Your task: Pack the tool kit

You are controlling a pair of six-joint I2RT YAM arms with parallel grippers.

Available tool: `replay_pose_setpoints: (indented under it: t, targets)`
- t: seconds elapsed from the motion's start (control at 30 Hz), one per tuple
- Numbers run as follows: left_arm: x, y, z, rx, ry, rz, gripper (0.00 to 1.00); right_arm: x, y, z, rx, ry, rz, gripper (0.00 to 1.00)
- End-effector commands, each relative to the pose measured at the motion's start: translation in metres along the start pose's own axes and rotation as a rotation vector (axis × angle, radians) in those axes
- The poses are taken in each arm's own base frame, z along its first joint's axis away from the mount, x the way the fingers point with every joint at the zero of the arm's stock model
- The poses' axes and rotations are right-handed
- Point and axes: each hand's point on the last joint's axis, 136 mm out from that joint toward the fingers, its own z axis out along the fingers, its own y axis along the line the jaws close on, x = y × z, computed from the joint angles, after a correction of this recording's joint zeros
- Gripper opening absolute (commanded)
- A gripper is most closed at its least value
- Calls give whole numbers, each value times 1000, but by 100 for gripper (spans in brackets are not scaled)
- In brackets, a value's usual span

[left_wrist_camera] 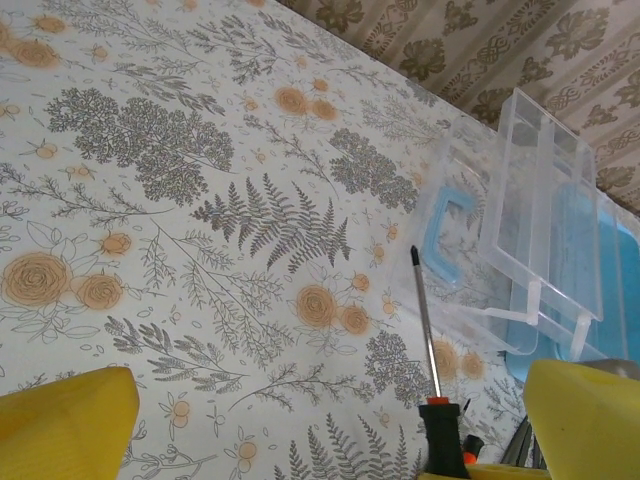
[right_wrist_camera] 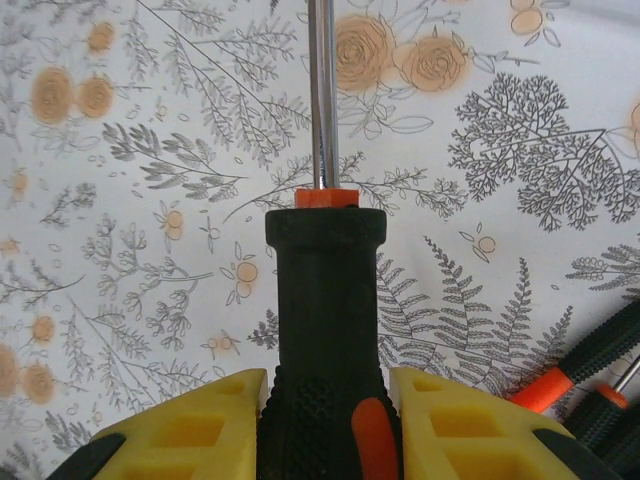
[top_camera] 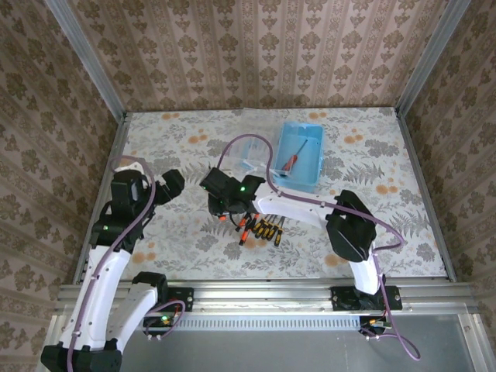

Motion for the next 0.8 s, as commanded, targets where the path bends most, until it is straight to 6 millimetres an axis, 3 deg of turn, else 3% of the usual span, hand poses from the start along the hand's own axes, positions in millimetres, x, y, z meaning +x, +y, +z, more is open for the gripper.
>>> replay_pose_setpoints:
  t: [0.0, 0.23, 0.4, 0.57, 0.77]
  targets:
    - [-12, -10, -1, 33, -20, 12, 100, -9, -2, -16, -11, -43, -26, 26]
    - [-29, -31, 8, 84, -5, 32, 99, -41, -17, -70, -19, -155, -21, 26]
    - [-47, -57, 20, 152, 8, 38, 98, -75, -54, -113, 8, -249, 20, 26]
    - [-59, -98, 37, 215, 26, 102, 98, -106, -120, -144, 96, -328, 98, 25]
    - [-47, -150, 65, 276, 99, 229, 97, -123, -211, -141, 220, -344, 233, 25]
